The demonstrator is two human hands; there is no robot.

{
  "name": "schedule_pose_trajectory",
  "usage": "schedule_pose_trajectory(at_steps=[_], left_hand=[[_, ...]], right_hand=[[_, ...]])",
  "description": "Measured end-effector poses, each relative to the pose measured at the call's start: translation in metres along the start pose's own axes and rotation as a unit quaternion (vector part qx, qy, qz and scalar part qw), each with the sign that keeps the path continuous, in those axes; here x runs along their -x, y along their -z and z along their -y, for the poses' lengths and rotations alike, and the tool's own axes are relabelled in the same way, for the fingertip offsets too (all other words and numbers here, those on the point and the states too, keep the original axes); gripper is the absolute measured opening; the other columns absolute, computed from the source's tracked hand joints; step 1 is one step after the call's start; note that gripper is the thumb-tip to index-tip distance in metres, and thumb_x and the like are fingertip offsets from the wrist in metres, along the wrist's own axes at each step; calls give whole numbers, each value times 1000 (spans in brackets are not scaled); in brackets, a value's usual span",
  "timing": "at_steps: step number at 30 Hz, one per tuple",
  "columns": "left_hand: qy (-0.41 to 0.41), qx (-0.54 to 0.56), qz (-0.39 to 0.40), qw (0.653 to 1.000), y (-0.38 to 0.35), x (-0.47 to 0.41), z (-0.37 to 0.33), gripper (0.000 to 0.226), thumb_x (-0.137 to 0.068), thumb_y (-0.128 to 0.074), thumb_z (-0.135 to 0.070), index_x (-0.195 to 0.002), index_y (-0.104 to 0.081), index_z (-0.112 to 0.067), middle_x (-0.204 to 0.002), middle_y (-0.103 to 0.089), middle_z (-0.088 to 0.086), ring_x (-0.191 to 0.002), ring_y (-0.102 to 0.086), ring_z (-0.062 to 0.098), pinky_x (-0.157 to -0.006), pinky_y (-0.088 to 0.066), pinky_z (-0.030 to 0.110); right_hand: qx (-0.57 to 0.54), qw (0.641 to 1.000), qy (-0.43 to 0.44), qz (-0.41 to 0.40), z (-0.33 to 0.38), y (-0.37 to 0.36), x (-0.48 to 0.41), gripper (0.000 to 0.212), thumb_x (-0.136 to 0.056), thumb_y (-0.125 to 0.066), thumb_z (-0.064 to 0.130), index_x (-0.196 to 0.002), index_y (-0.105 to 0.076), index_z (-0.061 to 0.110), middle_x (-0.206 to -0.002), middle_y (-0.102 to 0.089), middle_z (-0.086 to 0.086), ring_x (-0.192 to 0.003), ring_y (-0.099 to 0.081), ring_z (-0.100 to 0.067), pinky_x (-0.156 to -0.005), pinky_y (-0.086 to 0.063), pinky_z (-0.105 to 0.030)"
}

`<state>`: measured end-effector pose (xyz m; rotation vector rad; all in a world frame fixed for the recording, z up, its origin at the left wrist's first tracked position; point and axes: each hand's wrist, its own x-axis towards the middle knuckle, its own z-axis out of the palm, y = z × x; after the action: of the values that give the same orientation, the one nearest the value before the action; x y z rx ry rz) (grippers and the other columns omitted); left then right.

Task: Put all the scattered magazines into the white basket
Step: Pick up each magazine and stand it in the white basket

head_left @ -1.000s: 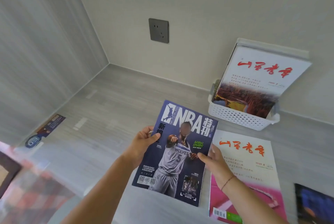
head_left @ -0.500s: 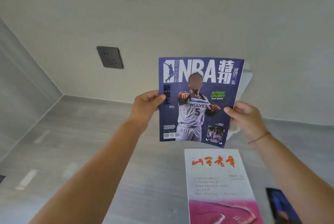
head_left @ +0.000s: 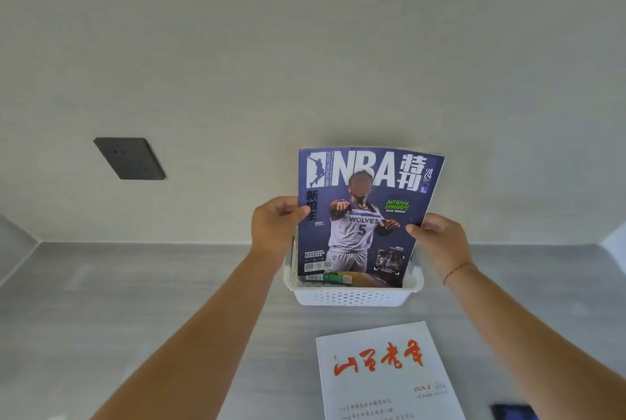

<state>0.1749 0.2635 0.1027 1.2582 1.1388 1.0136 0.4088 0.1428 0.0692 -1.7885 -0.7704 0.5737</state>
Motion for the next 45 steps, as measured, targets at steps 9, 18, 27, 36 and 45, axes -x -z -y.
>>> schedule_pose_trajectory(at_steps=[9,18,27,36,45], left_hand=[[12,-116,-56,992,9,-8,41,16,-70,-80,-17,-75,-66,-11,-71,-68,-4,-63,-60,10,-59,-45,18],[-3,-151,27,988,0,-6,54,25,-85,-64,-23,-110,-68,-20,-102,-72,3,-91,-67,20,-71,-54,28],[24,-142,-40,989,6,34,66,28,-84,-66,-25,-111,-63,-17,-99,-65,-5,-93,-61,12,-80,-41,22],[140,-155,-73,975,39,144,126,43,-85,-65,-25,-125,-55,-13,-123,-62,5,-102,-59,17,-87,-44,28],[278,-141,-38,949,20,229,144,49,-88,-59,-30,-133,-47,-13,-126,-57,6,-110,-57,29,-92,-48,39]], right_hand=[[71,996,-26,-35,-25,-16,2,7,-79,-68,16,-80,-61,16,-87,-70,-10,-73,-60,-23,-65,-45,-28],[102,995,-8,14,-13,-28,5,31,-89,-58,21,-118,-51,12,-118,-64,-9,-108,-61,-30,-87,-49,-35],[133,991,-13,-14,-40,-1,50,47,-89,-56,21,-133,-42,11,-136,-46,-11,-121,-50,-27,-98,-44,-37],[131,976,-174,3,-129,51,175,48,-84,-58,4,-129,-45,-2,-132,-51,-21,-118,-53,-32,-102,-40,-39],[91,975,-195,52,-137,63,223,38,-83,-61,8,-119,-51,5,-113,-59,-10,-103,-56,-20,-86,-41,-28]])
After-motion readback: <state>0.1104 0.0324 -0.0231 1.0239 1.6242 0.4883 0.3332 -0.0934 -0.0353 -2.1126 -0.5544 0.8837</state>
